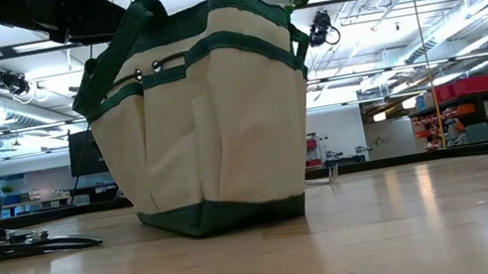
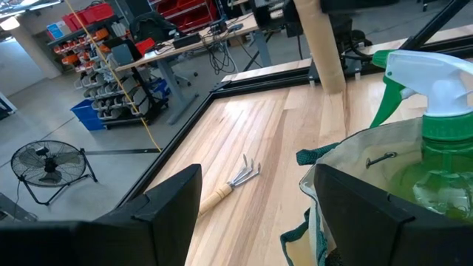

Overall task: Pick & Place Garden tools in Gardening bag
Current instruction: Put the brown hand rake into the gardening bag

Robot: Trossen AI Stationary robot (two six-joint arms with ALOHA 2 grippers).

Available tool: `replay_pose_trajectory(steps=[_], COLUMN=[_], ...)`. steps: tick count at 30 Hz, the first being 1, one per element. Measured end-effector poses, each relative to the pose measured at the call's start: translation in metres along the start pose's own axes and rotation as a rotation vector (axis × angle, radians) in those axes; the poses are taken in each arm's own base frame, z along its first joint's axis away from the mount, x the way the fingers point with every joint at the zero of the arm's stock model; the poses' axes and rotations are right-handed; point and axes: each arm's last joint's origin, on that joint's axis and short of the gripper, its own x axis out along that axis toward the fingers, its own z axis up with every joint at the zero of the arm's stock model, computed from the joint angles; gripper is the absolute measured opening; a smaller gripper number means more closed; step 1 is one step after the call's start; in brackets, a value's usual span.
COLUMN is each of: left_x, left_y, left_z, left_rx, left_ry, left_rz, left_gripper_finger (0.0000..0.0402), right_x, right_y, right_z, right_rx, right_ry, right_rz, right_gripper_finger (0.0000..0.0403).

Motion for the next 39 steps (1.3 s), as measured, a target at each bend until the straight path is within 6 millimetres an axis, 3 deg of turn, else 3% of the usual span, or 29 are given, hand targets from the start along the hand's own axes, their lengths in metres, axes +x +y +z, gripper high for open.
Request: replay_pose_trajectory(steps=[11, 39], left_x=[0.000, 0.000], left_y=[0.000, 0.000], left_z=[0.000, 0.000], left_rx=[0.000, 0.000], left_ry=[0.000, 0.000], left_rz=[0.000, 0.000], left_gripper_finger=[0.0270, 0.0270], right_x=[0.016, 0.026], right_y=[0.003, 0.014], right_z=[-0.021, -0.047], right_rx=[0.012, 0.071], right_ry=[-0.055, -0.075], right_rz=[0.065, 0.186], right_gripper_finger=[0.0041, 0.0041])
